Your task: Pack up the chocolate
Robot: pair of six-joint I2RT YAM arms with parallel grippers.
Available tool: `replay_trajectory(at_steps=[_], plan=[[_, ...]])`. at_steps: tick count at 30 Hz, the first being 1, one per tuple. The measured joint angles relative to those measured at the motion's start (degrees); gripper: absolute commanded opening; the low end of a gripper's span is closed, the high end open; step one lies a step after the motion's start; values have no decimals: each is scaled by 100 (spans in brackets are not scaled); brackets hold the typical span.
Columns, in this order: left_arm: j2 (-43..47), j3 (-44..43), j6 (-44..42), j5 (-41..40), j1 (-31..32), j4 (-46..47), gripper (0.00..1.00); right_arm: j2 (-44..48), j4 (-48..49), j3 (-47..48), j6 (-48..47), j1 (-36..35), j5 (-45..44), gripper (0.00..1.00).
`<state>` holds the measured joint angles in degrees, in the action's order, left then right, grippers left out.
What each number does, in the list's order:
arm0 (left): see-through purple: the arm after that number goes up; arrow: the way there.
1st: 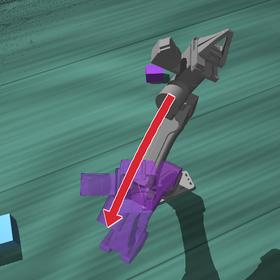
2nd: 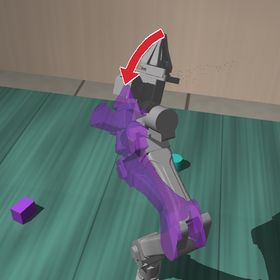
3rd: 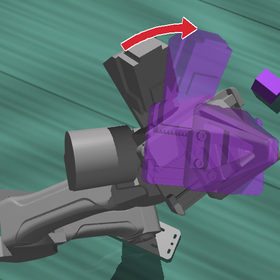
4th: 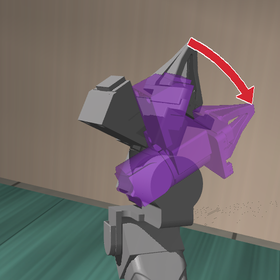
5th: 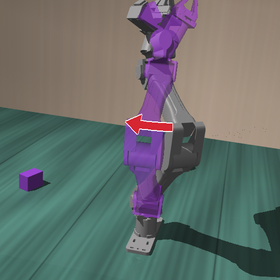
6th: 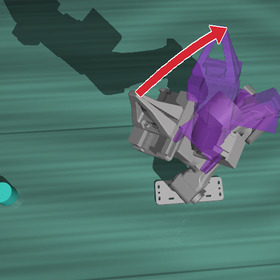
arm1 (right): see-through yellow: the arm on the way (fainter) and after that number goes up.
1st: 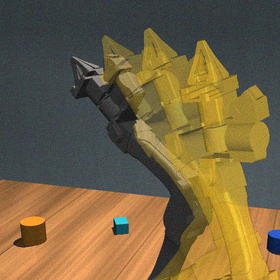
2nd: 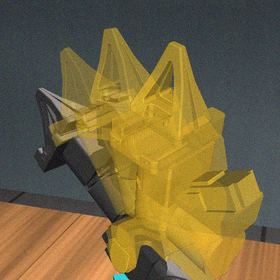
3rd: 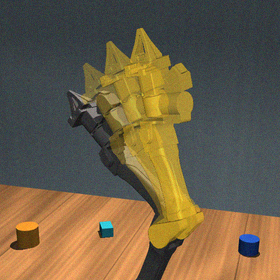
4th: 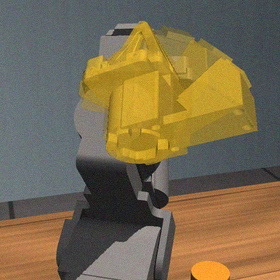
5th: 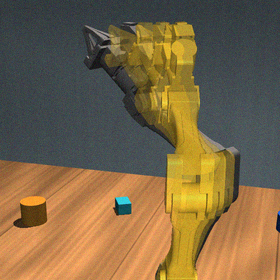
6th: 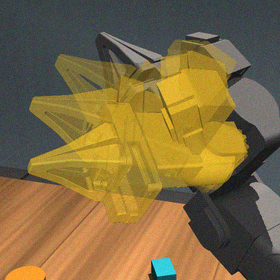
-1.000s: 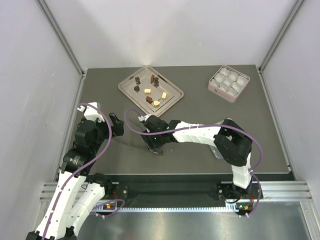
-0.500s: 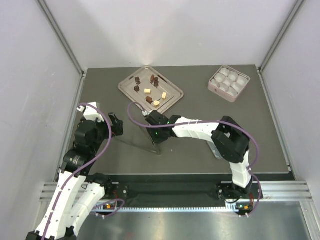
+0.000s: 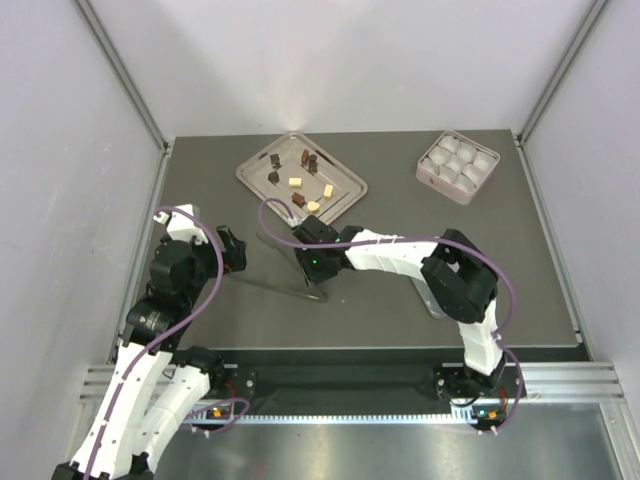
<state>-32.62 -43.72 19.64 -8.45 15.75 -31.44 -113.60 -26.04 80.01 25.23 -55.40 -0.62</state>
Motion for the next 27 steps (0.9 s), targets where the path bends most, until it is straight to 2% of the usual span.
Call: replay_trajectory(at_steps=[1, 2, 4, 6, 15, 20, 27], plan=[[0, 0, 2, 2, 0, 0, 99, -42, -17, 55, -4, 0, 7, 30], [0, -2, 2, 2, 0, 0, 99, -74, -20, 94, -9, 0, 20, 22], [0, -2, 4, 2, 0, 0, 99, -125, -66, 181, -24, 2, 39, 14], [0, 0, 11, 2, 0, 0, 99, -140, -94, 227, -50, 4, 46, 1], [0, 0, 15, 2, 0, -2, 99, 87, -455, 214, -328, 295, -15, 0], [2, -2, 15, 0, 0, -2, 99, 973, -678, -210, -498, 525, -376, 0], [22, -2, 17, 0, 0, -7, 99, 2212, -702, -1266, -409, 555, -920, 0]])
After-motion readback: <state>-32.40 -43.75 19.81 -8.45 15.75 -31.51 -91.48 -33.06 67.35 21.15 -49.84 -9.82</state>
